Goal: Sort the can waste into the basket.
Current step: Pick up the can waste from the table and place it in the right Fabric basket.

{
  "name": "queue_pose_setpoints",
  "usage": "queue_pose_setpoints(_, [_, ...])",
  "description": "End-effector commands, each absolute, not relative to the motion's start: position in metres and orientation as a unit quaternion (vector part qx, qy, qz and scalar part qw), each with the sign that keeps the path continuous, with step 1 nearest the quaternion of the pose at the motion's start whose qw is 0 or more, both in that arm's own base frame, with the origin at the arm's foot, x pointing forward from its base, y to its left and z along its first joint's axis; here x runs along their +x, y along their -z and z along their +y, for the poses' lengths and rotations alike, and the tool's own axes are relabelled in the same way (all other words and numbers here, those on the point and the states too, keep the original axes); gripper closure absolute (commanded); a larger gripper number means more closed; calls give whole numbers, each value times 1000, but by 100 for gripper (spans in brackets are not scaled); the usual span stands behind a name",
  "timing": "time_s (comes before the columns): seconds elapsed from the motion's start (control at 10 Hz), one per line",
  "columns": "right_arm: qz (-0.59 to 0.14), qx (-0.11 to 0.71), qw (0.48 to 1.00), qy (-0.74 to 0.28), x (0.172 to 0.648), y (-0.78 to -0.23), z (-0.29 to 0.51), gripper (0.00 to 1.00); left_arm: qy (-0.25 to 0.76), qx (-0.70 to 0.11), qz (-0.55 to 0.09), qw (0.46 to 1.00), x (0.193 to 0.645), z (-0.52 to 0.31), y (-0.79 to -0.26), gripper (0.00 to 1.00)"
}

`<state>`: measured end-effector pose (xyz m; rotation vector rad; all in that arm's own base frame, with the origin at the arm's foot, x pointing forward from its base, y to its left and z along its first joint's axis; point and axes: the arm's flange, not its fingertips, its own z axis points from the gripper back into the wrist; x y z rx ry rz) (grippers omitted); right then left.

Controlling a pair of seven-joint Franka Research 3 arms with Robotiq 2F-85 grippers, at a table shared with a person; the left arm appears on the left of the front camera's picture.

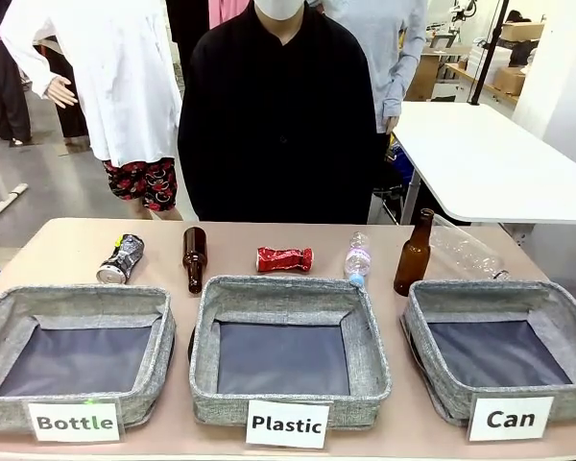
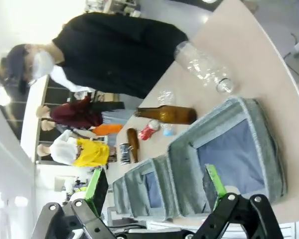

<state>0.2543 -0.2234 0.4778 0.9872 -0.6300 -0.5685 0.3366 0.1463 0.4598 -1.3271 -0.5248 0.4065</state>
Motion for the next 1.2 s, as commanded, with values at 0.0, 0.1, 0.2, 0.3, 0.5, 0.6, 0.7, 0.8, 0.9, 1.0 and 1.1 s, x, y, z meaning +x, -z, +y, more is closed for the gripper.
queue_pose_setpoints(0.0, [-300, 479, 783, 258, 239, -487, -227, 0, -156, -602, -231, 748, 326, 149, -460, 0])
queue_pose_setpoints(0.1, [-300, 479, 783, 258, 239, -487, -227, 0, -156, -602, -231, 748, 326, 149, -460, 0])
queue_pose_setpoints(0.2, [-300, 479, 783, 258, 239, -487, -227, 0, -156, -602, -231, 748, 326, 149, -460, 0])
queue_pose_setpoints(0.3, [-300, 479, 783, 258, 239, -487, -227, 0, -156, -602, -231, 748, 326, 149, -460, 0])
queue_pose_setpoints(0.5, [-300, 479, 783, 258, 239, -487, -227, 0, -156, -602, -231, 748, 326, 149, -460, 0])
queue_pose_setpoints(0.6, [-300, 479, 783, 258, 239, -487, -227, 0, -169, -605, -228, 744, 326, 147, -462, 0])
queue_pose_setpoints(0.7, [-300, 479, 783, 258, 239, -487, -227, 0, -159, -568, -223, 776, 337, 140, -468, 0])
queue_pose_setpoints(0.8, [-300, 479, 783, 258, 239, -487, -227, 0, -146, -526, -234, 805, 361, 126, -480, 0])
queue_pose_setpoints(0.9, [-300, 479, 783, 258, 239, -487, -227, 0, -145, -479, -223, 837, 392, 102, -486, 0])
queue_pose_setpoints(1.0, [-300, 479, 783, 258, 239, -487, -227, 0, -132, -429, -214, 868, 412, 76, -484, 0])
queue_pose_setpoints(1.1, [-300, 479, 783, 258, 239, -487, -227, 0, -127, -369, -233, 891, 431, 46, -476, 0])
